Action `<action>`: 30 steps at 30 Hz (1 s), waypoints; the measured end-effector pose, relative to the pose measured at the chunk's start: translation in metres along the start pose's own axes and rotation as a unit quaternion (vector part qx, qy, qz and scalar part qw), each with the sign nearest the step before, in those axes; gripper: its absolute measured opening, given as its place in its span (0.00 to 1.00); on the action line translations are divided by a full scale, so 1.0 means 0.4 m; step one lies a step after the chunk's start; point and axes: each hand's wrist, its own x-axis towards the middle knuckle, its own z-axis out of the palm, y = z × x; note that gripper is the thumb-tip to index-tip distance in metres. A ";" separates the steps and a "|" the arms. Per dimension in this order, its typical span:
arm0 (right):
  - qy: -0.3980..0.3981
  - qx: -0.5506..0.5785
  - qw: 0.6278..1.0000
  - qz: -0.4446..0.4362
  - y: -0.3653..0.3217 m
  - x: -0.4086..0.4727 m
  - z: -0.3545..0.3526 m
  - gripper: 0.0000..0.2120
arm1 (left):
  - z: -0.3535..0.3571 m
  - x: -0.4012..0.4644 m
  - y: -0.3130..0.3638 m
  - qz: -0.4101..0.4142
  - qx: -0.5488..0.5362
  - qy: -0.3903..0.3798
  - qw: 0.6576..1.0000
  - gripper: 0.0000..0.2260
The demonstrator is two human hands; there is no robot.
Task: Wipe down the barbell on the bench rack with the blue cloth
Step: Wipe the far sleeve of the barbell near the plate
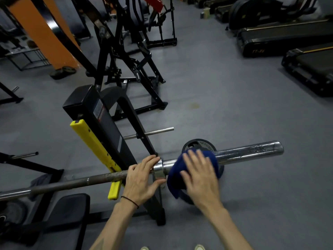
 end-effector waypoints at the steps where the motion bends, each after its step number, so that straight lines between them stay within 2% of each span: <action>1: 0.017 0.003 0.999 0.042 0.045 0.003 -0.015 0.27 | 0.000 0.000 0.001 0.001 0.001 0.004 1.000 0.32; 3: 0.037 0.017 0.993 0.113 0.082 0.003 -0.030 0.28 | 0.003 -0.001 0.001 0.003 0.010 0.008 1.000 0.32; 5: 0.054 0.041 0.985 0.158 0.024 0.003 -0.019 0.30 | 0.008 -0.001 -0.003 -0.001 0.021 0.003 1.000 0.31; 6: 0.047 0.057 0.987 0.145 -0.024 0.000 -0.007 0.31 | 0.011 0.000 -0.005 -0.005 0.027 0.001 1.000 0.31; 9: -0.025 0.043 0.999 -0.020 -0.149 -0.032 0.031 0.32 | 0.020 0.002 -0.005 -0.027 0.029 0.011 0.999 0.29; 11: -0.037 0.025 0.997 -0.067 -0.125 -0.023 0.028 0.30 | 0.023 0.002 0.000 -0.049 0.013 0.027 0.998 0.26; 13: -0.008 0.011 1.000 -0.024 -0.048 -0.001 0.011 0.28 | 0.021 0.003 0.006 -0.063 0.000 0.044 0.997 0.24; 16: 0.042 0.018 0.994 0.096 0.052 0.006 -0.019 0.28 | 0.016 0.009 0.012 -0.059 -0.015 0.044 0.997 0.23; 18: 0.058 0.049 0.987 0.143 0.010 -0.001 -0.005 0.29 | 0.019 0.009 0.009 -0.041 -0.012 0.037 0.998 0.28; 19: 0.052 0.064 0.987 0.139 -0.032 -0.007 0.006 0.30 | 0.021 0.006 0.007 -0.033 -0.010 0.037 0.999 0.30; 22: -0.010 0.031 0.999 -0.022 -0.102 -0.045 0.039 0.31 | 0.021 -0.003 0.002 -0.017 -0.010 0.037 0.999 0.31; 24: -0.014 0.010 0.997 -0.073 -0.050 -0.035 0.029 0.29 | 0.019 -0.005 -0.002 -0.013 -0.008 0.038 0.999 0.30; 25: 0.001 0.011 0.998 -0.056 -0.015 -0.026 0.019 0.27 | 0.019 -0.004 -0.003 -0.015 -0.006 0.038 0.999 0.30; 28: 0.051 0.018 0.996 0.070 0.074 -0.007 -0.014 0.26 | 0.019 0.001 -0.001 -0.029 0.006 0.038 0.999 0.29; 30: 0.066 0.044 0.987 0.137 0.061 -0.008 -0.015 0.27 | 0.023 -0.001 0.003 -0.039 0.016 0.038 0.998 0.28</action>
